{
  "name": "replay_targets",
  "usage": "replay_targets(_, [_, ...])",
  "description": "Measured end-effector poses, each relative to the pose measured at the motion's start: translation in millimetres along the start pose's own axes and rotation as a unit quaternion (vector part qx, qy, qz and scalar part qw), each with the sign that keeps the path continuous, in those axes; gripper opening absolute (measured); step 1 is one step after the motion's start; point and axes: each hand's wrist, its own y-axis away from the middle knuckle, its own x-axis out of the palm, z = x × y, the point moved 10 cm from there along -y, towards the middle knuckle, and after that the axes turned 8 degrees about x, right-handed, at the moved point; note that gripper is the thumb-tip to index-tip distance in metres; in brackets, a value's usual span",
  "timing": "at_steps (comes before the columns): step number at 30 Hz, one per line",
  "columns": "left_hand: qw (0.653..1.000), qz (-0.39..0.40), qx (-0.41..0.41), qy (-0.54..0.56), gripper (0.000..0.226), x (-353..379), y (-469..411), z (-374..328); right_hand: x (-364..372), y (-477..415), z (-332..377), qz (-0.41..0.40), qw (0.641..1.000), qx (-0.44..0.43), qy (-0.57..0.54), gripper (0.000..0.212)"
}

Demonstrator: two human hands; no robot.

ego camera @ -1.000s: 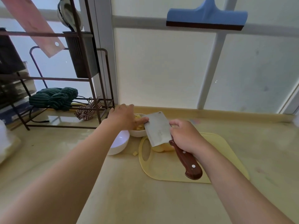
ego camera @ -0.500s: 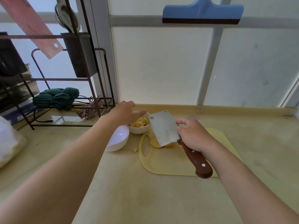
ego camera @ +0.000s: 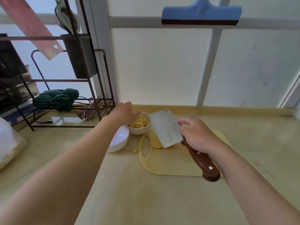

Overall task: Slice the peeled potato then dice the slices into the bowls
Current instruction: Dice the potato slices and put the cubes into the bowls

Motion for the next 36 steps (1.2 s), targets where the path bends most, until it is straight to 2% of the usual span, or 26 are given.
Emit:
replay_targets(5, [0.999, -0.006, 0.047, 0.006, 0.048, -9, 13, -16, -2, 4, -15, 0.008, 0.999, 0.016, -0.037, 0.029])
replay_targets(9, [0.985, -0.057, 0.164, -0.009, 0.027, -28, 52, -57, -9, 11, -31, -0.008, 0.998, 0.022, -0.058, 0.031])
replay_targets(12, [0.976, -0.013, 0.211, -0.055, 0.014, -17, 87, -84, -21, 14, -50, -0.038, 0.995, 0.037, -0.082, 0.036])
replay_targets(15, [0.961, 0.094, 0.192, -0.176, 0.014, 15, 108, -87, -28, 19, -67, -0.057, 0.991, 0.054, -0.104, 0.039])
replay_targets(19, [0.955, 0.144, 0.138, -0.221, 0.018, 28, 122, -79, -28, 24, -82, -0.065, 0.987, 0.063, -0.131, 0.040])
replay_targets(31, [0.920, 0.158, 0.184, -0.308, 0.015, 43, 125, -96, -20, 23, -88, -0.046, 0.986, 0.036, -0.157, 0.038])
replay_targets(34, [0.933, 0.142, 0.169, -0.283, 0.014, 33, 117, -96, -21, 18, -94, -0.047, 0.984, 0.036, -0.171, 0.039])
replay_targets(36, [0.952, 0.085, 0.164, -0.245, 0.006, 13, 104, -100, -21, 15, -97, -0.050, 0.982, 0.040, -0.175, 0.040])
